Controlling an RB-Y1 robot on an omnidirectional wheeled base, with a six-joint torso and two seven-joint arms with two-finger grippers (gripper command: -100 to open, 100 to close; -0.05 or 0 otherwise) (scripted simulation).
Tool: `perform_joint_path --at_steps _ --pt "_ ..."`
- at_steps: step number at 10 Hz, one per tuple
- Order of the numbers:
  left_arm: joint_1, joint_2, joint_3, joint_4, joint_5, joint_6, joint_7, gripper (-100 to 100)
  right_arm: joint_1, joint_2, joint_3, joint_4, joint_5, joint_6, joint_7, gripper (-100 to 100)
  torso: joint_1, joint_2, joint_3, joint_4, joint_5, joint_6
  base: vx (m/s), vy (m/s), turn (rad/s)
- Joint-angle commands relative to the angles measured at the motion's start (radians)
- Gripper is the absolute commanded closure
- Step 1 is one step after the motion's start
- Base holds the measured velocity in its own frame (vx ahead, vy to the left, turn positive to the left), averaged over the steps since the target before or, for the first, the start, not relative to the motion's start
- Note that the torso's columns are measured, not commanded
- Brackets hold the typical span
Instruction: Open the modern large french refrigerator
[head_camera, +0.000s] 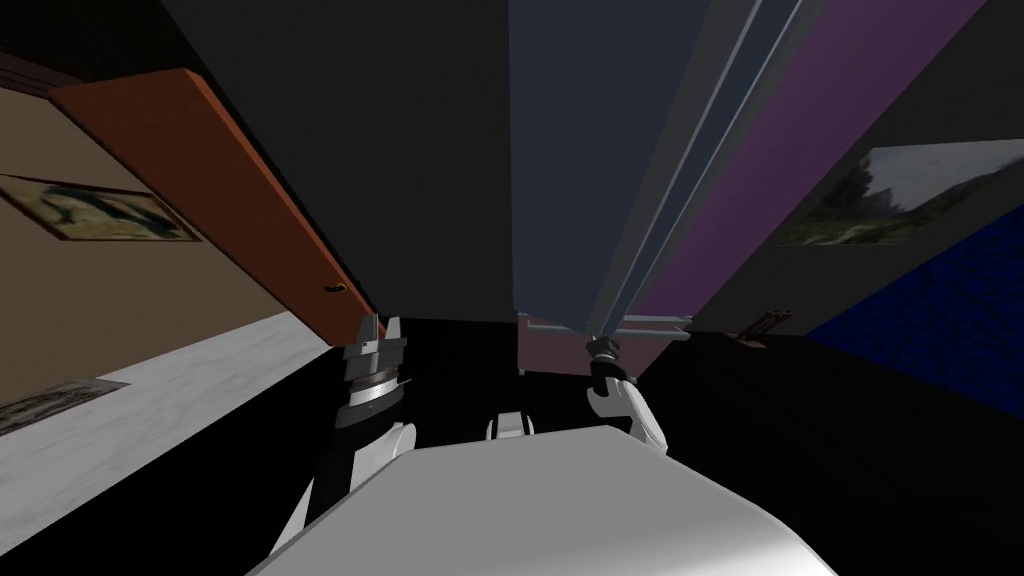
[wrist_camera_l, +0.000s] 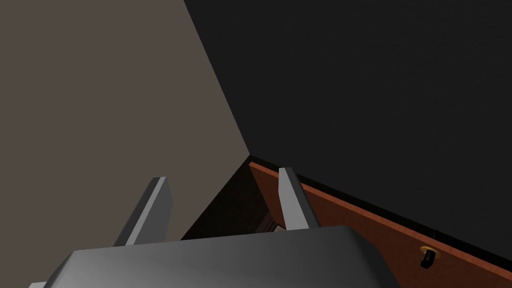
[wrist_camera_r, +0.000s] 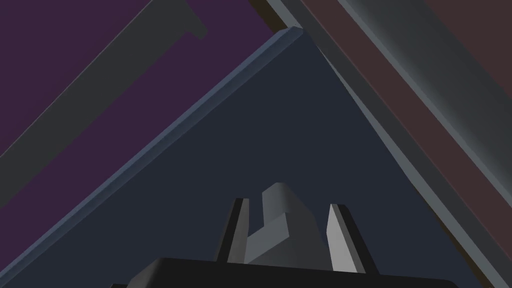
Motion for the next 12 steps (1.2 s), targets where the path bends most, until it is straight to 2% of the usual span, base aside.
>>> perform_joint_path --at_steps 1,4,5,7,11,12 --pt "0.000 0.000 0.000 0.000 0.000 0.000 0.000 0 0.006 0.003 -0.017 0.003 0.007 0.008 -0.012 100 -0.008 -0.002 -0.001 -0.001 -0.002 -0.002 0.015 0.137 -0.088" --pt "0.000 0.000 0.000 0.000 0.000 0.000 0.000 0 0.005 0.002 -0.061 -0.003 0.026 0.021 -0.043 100 0.001 -0.001 0.000 -0.005 -0.003 0.003 0.024 0.273 -0.178" --pt "0.000 0.000 0.000 0.000 0.000 0.000 0.000 0 0.005 0.002 -0.061 -0.003 0.026 0.021 -0.043 100 0.002 0.001 0.001 -0.004 -0.003 0.003 0.026 0.241 -0.086" --pt "0.000 0.000 0.000 0.000 0.000 0.000 0.000 0 0.005 0.001 -0.091 -0.008 0.039 0.029 -0.063 100 -0.003 -0.003 -0.001 -0.002 -0.002 -0.002 0.031 0.243 -0.126" --pt "0.000 0.000 0.000 0.000 0.000 0.000 0.000 0 0.004 0.000 -0.149 -0.017 0.065 0.046 -0.104 100 0.005 0.002 0.001 0.000 0.002 0.001 0.020 0.292 -0.158" --pt "0.000 0.000 0.000 0.000 0.000 0.000 0.000 0 0.012 -0.006 -0.133 -0.007 0.044 0.058 -0.089 100 0.003 0.004 0.002 0.001 0.003 0.003 0.005 0.130 -0.052"
